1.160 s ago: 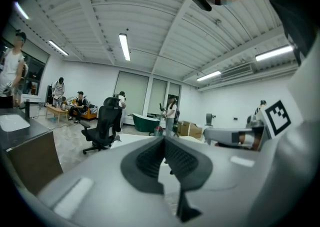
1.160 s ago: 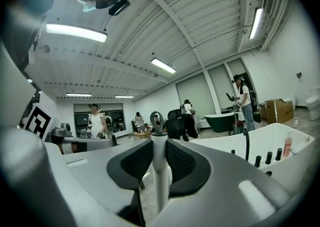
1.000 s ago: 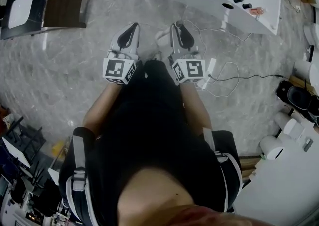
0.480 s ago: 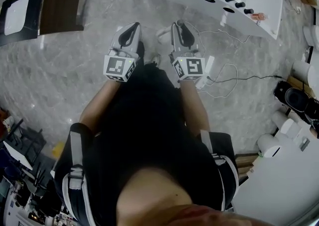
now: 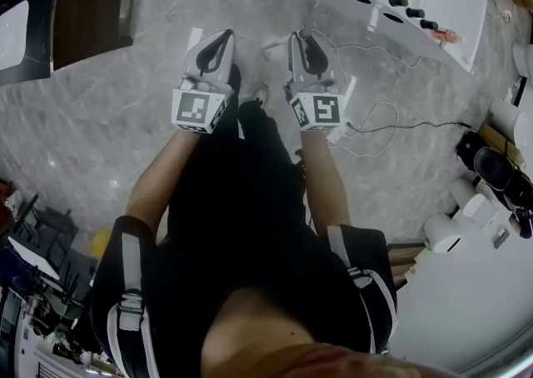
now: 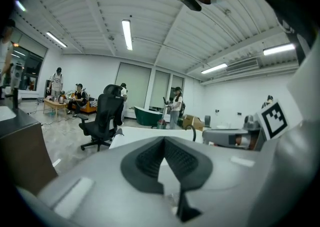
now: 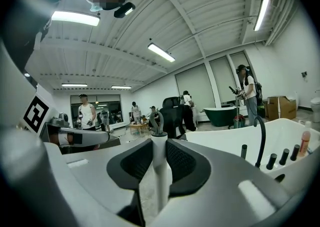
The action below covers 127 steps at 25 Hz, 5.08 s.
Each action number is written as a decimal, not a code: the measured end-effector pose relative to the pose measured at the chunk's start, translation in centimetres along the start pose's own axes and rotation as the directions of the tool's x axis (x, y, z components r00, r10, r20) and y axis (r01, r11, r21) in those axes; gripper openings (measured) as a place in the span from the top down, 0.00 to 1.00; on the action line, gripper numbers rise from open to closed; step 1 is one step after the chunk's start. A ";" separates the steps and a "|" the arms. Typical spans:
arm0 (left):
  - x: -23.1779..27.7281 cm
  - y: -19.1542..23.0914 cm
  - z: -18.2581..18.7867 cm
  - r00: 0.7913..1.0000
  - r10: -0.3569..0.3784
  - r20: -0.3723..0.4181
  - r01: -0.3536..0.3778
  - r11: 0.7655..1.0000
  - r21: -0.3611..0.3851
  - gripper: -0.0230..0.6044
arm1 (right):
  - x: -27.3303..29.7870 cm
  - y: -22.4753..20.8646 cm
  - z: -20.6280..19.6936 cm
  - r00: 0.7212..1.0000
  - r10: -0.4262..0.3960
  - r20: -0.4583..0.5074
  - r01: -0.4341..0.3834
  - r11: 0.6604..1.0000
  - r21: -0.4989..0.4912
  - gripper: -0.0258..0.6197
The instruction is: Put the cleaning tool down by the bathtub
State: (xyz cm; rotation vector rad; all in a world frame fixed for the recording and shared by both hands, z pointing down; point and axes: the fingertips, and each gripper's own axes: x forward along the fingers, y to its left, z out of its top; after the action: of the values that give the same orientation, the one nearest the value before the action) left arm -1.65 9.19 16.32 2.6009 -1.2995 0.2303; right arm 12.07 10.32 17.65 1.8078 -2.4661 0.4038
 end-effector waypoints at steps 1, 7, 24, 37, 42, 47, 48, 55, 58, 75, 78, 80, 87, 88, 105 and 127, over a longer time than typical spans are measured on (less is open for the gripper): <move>0.5 0.4 -0.5 1.000 -0.002 -0.003 0.002 1.000 0.000 0.95 | 0.7 -0.2 -0.6 1.000 0.000 -0.005 0.000 1.000 -0.002 0.82; 3.6 3.2 -4.5 1.000 0.023 -0.014 -0.024 0.999 -0.034 0.95 | 5.4 -2.0 -5.5 0.999 -0.013 -0.041 0.014 1.000 0.011 0.82; 10.2 8.9 -13.6 0.998 0.002 -0.067 -0.006 0.997 -0.071 0.95 | 13.8 -4.2 -17.9 0.993 -0.011 -0.114 0.013 1.000 0.016 0.82; 13.6 11.8 -19.6 0.997 -0.007 -0.079 -0.001 0.994 -0.106 0.95 | 18.9 -6.2 -26.9 0.991 -0.025 -0.134 0.032 0.998 0.046 0.82; 15.0 12.8 -21.7 0.997 -0.001 -0.078 -0.007 0.994 -0.106 0.95 | 20.1 -6.9 -30.4 0.986 -0.025 -0.163 0.032 0.999 0.040 0.82; 16.0 13.8 -23.0 0.998 0.012 -0.061 -0.018 0.994 -0.103 0.95 | 21.1 -7.7 -33.8 0.982 -0.027 -0.188 0.034 0.999 0.031 0.82; 16.1 14.0 -23.2 0.998 0.017 -0.058 -0.023 0.994 -0.104 0.95 | 21.3 -7.9 -34.5 0.981 -0.027 -0.190 0.033 0.999 0.029 0.82; 16.3 14.5 -25.7 0.997 0.035 -0.063 -0.042 0.992 -0.122 0.95 | 22.0 -8.6 -38.8 0.978 -0.020 -0.210 0.026 0.999 0.025 0.82; 16.7 14.3 -26.3 0.998 0.034 -0.060 -0.041 0.992 -0.123 0.95 | 22.5 -9.2 -40.7 0.976 -0.027 -0.218 0.034 0.999 0.030 0.82; 18.2 14.4 -26.9 0.998 0.004 -0.058 -0.011 0.992 -0.125 0.95 | 24.4 -10.3 -46.9 0.949 -0.034 -0.315 0.050 0.998 0.043 0.82; 18.2 15.0 -26.9 0.998 0.009 -0.057 -0.016 0.991 -0.129 0.95 | 25.1 -10.7 -46.9 0.950 -0.041 -0.311 0.059 0.997 0.048 0.82; 18.3 15.3 -27.0 0.998 0.011 -0.058 -0.018 0.991 -0.133 0.95 | 25.7 -11.1 -46.7 0.951 -0.048 -0.306 0.067 0.996 0.052 0.82; 18.9 16.0 -27.1 0.998 0.005 -0.061 -0.013 0.990 -0.140 0.95 | 27.6 -12.0 -46.2 0.952 -0.053 -0.301 0.070 0.997 0.046 0.82; 19.0 16.2 -27.0 0.998 0.004 -0.060 -0.013 0.990 -0.141 0.95 | 27.8 -12.1 -46.3 0.952 -0.054 -0.303 0.071 0.996 0.046 0.82; 19.8 17.4 -27.6 0.998 0.002 -0.069 -0.012 0.988 -0.151 0.95 | 30.5 -14.6 -47.1 0.947 -0.090 -0.307 0.120 0.990 0.078 0.82; 20.8 18.5 -27.7 0.998 0.000 -0.060 -0.009 0.987 -0.163 0.95 | 34.7 -16.7 -48.0 0.945 -0.116 -0.306 0.151 0.984 0.092 0.82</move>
State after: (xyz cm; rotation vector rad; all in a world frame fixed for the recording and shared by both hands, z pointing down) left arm -5.22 -10.15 50.32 2.4358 -1.2489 0.1915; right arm 11.86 -14.99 73.74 1.7856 -2.1426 0.7615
